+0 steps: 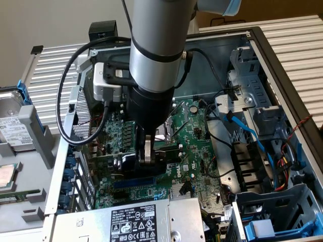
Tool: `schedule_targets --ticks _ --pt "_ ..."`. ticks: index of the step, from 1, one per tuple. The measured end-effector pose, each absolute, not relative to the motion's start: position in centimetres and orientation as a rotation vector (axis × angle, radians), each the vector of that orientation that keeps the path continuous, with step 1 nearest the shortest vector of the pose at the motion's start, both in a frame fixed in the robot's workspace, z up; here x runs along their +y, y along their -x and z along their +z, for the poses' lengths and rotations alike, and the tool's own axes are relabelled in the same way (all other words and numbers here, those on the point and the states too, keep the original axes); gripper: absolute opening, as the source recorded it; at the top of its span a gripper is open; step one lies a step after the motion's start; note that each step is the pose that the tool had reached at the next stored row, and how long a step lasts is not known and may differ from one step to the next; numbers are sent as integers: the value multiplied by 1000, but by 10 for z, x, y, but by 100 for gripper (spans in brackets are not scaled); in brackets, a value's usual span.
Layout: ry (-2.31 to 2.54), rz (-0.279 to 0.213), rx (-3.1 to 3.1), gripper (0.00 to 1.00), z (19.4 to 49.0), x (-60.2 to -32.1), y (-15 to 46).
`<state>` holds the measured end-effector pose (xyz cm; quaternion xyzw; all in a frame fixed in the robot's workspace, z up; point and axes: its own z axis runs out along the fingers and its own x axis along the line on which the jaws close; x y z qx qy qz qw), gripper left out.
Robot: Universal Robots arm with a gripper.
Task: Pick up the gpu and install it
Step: 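Insert the gpu into the slot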
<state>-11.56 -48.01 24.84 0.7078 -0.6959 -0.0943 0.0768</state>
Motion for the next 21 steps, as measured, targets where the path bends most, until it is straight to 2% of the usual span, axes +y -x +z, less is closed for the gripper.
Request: schedule_targets --ticks 21 --pt "-2108 -284 -2100 27 248 -481 119"
